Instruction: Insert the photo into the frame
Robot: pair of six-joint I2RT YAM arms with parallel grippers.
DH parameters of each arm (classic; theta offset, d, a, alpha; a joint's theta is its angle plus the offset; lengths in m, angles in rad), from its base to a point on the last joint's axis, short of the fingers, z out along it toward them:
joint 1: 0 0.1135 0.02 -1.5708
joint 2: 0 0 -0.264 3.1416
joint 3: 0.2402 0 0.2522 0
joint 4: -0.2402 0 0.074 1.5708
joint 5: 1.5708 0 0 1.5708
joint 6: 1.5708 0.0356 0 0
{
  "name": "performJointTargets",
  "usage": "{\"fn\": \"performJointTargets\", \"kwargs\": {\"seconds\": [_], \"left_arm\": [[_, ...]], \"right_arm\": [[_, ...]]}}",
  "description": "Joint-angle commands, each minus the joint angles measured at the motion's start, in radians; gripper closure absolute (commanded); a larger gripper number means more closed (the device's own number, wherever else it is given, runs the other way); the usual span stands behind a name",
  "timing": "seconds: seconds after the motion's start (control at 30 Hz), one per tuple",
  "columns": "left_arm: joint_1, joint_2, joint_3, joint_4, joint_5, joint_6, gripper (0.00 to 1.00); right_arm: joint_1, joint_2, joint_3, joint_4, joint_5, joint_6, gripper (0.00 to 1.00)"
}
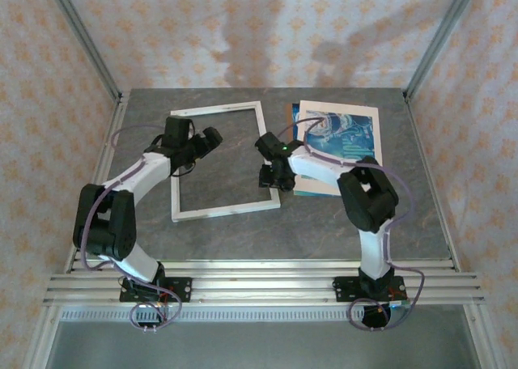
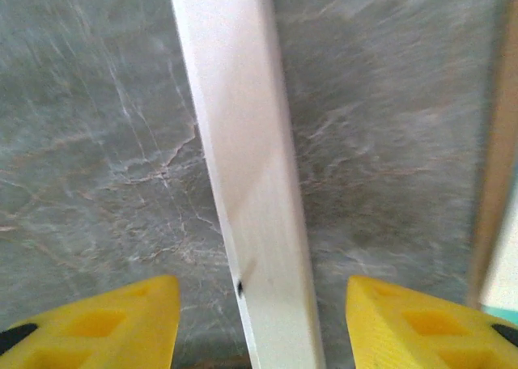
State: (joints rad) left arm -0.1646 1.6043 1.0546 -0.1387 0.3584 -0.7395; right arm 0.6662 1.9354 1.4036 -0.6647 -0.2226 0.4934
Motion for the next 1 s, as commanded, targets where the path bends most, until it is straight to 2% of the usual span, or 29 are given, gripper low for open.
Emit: {"fn": "performJointTargets", "kwargs": {"seconds": [0.0,0.17,0.3,0.4,0.53,0.63,0.83,0.97], "left_arm": [[-0.064,0.023,0.108,0.004,-0.026,0.042,0.00],[-0.176,0.123,0.245,0.012,-0.031,0.042,0.00],[-0.270,0.248,0.381,0.025,-0.013,0.032,0.00],[-0.337,0.365,0.498,0.026,0.005,0.026,0.00],[-0.417,0.507,0.657,0.007,0.031,0.014,0.00],[-0.468,0.587,0.735,0.019,0.050,-0.018,0.00],[-0.528,0.679,0.785,0.080,0.070,-0.066,0.00],[-0.542,0.723,0.802,0.083,0.086,-0.082,0.00]], "right_arm": [[-0.101,-0.138,-0.052,-0.005,-0.018,-0.023,0.39],[-0.279,-0.258,-0.115,-0.049,0.002,-0.111,0.31],[-0.476,-0.303,-0.144,-0.072,-0.018,-0.162,0.29],[-0.626,-0.317,-0.169,-0.040,-0.060,-0.193,0.27],[-0.813,-0.304,-0.186,0.013,-0.144,-0.218,0.21],[-0.914,-0.272,-0.175,0.033,-0.208,-0.222,0.19],[-1.025,-0.203,-0.127,0.022,-0.191,-0.264,0.18],[-1.048,-0.160,-0.118,0.046,-0.208,-0.310,0.17]]}}
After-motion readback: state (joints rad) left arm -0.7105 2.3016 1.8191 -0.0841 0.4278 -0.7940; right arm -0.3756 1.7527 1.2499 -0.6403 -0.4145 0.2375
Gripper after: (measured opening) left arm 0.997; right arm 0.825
